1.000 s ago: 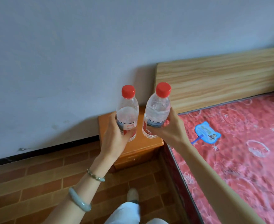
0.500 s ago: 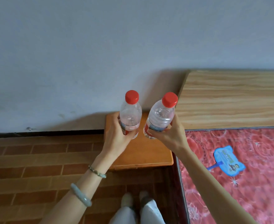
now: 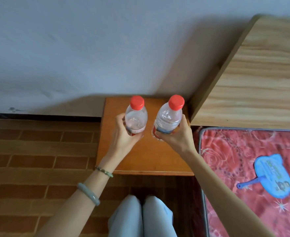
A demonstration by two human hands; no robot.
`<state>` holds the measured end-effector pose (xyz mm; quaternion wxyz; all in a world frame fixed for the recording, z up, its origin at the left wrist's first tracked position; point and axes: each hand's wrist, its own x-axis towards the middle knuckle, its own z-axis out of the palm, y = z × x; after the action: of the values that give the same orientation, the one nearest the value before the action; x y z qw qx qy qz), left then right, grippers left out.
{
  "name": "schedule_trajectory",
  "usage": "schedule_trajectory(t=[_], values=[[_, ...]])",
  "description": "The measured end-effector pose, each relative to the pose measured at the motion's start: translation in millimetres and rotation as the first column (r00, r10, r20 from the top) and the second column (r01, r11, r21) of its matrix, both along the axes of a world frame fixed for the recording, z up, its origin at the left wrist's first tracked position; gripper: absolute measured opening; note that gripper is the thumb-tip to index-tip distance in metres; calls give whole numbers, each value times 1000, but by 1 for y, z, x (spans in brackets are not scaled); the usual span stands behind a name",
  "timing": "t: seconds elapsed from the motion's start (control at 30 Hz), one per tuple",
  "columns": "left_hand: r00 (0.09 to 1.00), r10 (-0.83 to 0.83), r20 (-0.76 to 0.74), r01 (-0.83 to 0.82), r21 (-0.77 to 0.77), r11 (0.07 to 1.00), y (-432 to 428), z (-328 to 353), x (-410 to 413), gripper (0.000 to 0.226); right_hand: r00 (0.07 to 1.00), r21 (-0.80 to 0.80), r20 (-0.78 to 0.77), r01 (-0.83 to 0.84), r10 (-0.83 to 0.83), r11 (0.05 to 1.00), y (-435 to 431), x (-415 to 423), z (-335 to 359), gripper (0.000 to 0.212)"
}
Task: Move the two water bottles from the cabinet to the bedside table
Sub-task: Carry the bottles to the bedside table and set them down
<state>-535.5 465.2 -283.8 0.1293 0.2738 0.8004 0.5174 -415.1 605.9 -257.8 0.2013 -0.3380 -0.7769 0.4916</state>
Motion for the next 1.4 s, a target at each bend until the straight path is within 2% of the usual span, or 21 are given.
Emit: schedule_trajectory(t=[0.23, 0.43, 0.9, 1.03, 1.13, 1.27, 1.4], values=[[1000, -12, 28, 12, -6, 1000, 13, -80, -12, 80, 998, -5, 40, -42, 42, 999, 18, -15, -90, 72], [1000, -18, -10, 18, -23, 1000, 23, -114, -24, 80, 998, -22, 53, -36, 37, 999, 27, -28, -132, 71], [998, -43, -46, 41, -28, 999, 27, -145, -36, 82, 997, -38, 71, -30, 33, 999, 34, -40, -158, 71], [998, -64, 19, 65, -50, 997, 26, -141, -35, 80, 995, -48, 95, -27, 31, 999, 30, -37, -157, 74], [993, -100, 57, 106, -118, 987, 23, -135, -35, 79, 988, -81, 142, -41, 52, 996, 29, -35, -148, 76], [985, -104, 135, 143, -318, 937, 10, -112, -33, 88, 963, -95, 243, -97, 117, 991, 25, -24, -120, 87], [994, -111, 17, 107, -440, 891, -4, -53, -20, 90, 931, -38, 327, -157, 160, 987, 18, -5, -66, 91]])
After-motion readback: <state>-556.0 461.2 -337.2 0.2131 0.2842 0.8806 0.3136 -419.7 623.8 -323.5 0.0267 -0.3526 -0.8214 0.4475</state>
